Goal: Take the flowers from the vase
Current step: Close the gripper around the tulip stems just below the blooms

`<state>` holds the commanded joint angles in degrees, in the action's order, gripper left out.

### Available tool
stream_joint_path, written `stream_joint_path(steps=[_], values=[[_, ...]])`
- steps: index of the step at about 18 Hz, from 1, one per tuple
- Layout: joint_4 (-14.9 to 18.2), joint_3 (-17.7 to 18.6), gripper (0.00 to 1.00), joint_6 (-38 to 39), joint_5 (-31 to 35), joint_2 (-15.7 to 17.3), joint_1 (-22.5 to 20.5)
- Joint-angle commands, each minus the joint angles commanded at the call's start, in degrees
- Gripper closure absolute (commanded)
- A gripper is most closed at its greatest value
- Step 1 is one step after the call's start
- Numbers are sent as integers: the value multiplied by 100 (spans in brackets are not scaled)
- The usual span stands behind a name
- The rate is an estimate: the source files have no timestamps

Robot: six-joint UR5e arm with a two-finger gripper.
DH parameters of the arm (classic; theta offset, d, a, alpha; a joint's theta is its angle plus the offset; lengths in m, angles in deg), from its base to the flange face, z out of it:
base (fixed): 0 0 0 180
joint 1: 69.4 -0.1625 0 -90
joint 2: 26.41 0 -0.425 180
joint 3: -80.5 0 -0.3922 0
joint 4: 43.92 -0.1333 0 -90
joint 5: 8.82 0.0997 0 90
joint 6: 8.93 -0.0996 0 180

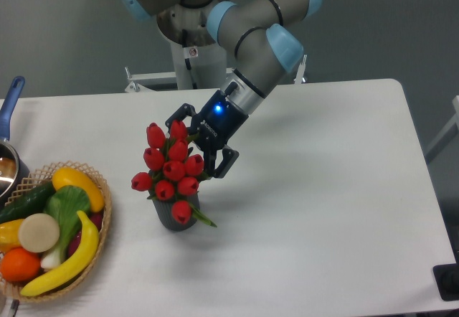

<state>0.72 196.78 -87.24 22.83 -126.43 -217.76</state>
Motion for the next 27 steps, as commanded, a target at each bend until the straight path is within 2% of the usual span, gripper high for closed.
stream_joint_path(steps=[7,13,18,27], values=[[-9,-62,1,-9,0,-88,70],[-9,-71,41,-61,0,-88,62],[0,-62,59,-53,-9,-79,53],[9,-71,60,149,-308,-9,-9]])
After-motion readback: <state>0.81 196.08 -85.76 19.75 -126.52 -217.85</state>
